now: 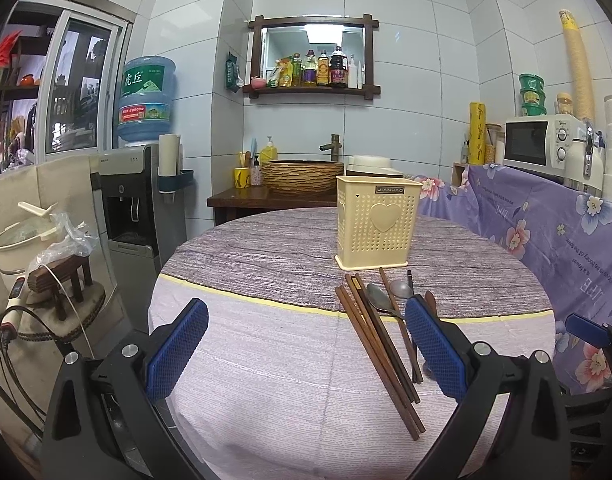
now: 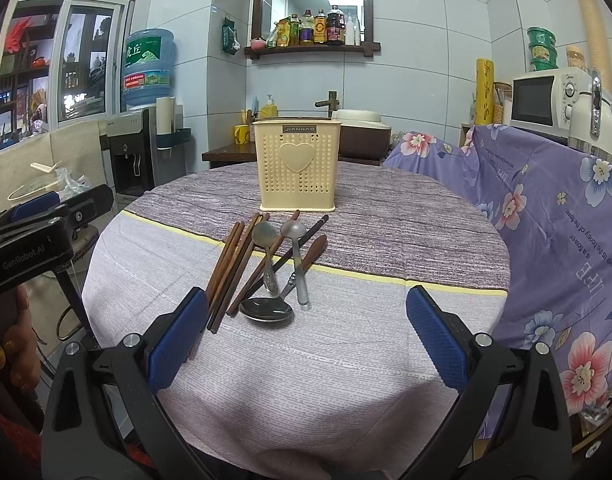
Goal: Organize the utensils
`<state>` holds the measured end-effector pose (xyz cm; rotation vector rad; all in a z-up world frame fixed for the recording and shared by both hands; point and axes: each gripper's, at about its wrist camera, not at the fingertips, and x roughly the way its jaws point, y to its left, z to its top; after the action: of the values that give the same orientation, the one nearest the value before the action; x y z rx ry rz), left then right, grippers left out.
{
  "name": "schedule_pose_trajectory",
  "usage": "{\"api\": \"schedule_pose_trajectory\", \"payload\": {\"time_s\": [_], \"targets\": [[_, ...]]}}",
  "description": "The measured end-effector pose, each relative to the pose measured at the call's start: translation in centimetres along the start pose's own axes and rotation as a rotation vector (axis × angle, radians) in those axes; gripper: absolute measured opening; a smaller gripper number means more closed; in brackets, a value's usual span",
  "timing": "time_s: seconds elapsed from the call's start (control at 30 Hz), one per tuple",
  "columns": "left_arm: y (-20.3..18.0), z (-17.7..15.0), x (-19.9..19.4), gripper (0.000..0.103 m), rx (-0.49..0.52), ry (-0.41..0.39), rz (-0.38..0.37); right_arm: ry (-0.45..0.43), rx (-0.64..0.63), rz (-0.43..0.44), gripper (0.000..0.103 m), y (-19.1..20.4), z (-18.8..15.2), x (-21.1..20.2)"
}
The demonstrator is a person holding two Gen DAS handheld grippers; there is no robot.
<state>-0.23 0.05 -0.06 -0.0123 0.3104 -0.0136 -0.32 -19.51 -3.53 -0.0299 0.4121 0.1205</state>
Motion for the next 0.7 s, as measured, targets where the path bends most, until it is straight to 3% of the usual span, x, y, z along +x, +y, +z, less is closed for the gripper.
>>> {"api": "schedule_pose_trajectory", "payload": {"time_s": [0.7], "targets": [[-0.22,0.11,-0.07,0.098,0.002,-0.001,0.0,-0.001,0.001,0.0,0.098,0.01,0.01,-0.05]]}}
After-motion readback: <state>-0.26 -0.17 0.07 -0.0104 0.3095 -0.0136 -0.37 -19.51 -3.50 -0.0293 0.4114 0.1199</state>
